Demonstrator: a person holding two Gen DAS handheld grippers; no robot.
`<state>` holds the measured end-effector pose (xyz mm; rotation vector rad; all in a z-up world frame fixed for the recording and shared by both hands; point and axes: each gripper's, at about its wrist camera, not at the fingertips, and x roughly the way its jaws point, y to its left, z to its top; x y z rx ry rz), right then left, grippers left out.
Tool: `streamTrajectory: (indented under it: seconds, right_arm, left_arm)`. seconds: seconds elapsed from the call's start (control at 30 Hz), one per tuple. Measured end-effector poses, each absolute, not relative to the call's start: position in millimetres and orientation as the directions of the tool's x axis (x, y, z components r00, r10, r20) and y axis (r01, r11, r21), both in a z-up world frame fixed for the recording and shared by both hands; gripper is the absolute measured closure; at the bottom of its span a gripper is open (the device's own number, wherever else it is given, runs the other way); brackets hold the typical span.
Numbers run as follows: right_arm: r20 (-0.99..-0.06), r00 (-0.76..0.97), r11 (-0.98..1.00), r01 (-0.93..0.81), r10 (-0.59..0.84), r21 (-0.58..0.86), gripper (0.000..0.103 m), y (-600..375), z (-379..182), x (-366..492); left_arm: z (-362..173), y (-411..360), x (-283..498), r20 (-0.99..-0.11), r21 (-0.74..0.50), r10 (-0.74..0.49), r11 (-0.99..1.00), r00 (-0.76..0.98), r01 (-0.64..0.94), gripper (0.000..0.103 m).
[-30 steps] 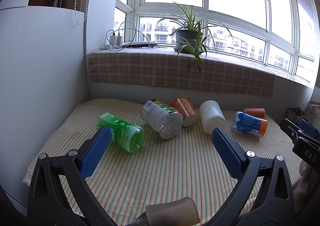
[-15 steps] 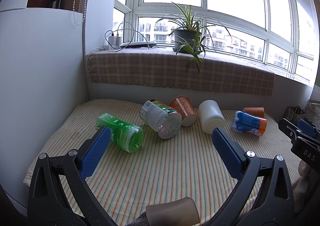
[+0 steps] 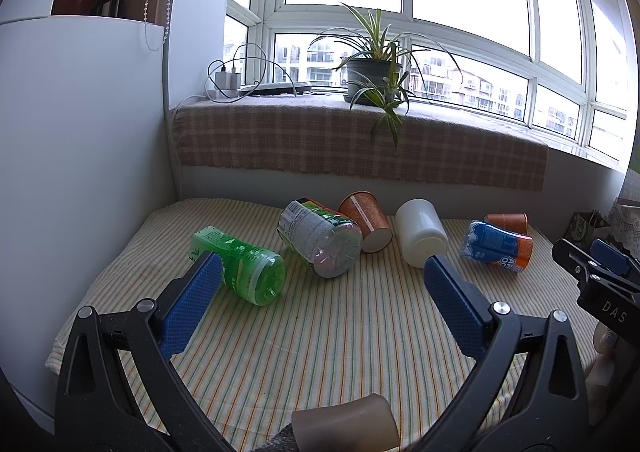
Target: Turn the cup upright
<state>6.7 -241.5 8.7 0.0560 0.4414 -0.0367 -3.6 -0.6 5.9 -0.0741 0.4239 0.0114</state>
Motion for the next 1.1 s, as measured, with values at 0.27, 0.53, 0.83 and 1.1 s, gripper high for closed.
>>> streamTrajectory:
  seconds: [0.27,0.53,0.83,1.1]
  right_arm:
    - [-0.437,0.899,0.997,0.051,-0.024,0.051,0.02,-244,6,9]
    - [-0.448,0.894,0.997,0.048,-0.019,0.052,0.02,-245,3,11]
    - [-0.457,0.889,0.997,0.056,-0.022,0.06,0.02,-248,1,11]
    - [-0.478,0.878,0.994,0.069,-0.021,0.083,0.02,-256,-4,12]
  left_arm:
    - [4,-1,-4,-0.412,-0.069,-0.008,0.997,0.911,-0.023,0.001]
    - [0,-2,-2,-0.417,-0.069,-0.011,0.997,0.909,-0.019,0.001]
    - [-2,-4,0,-0.42,-0.068,-0.012,0.997,0.908,-0.019,0.001]
    - [-5,-6,1,-0.428,-0.056,-0.018,0.998,0.903,-0.007,0.001]
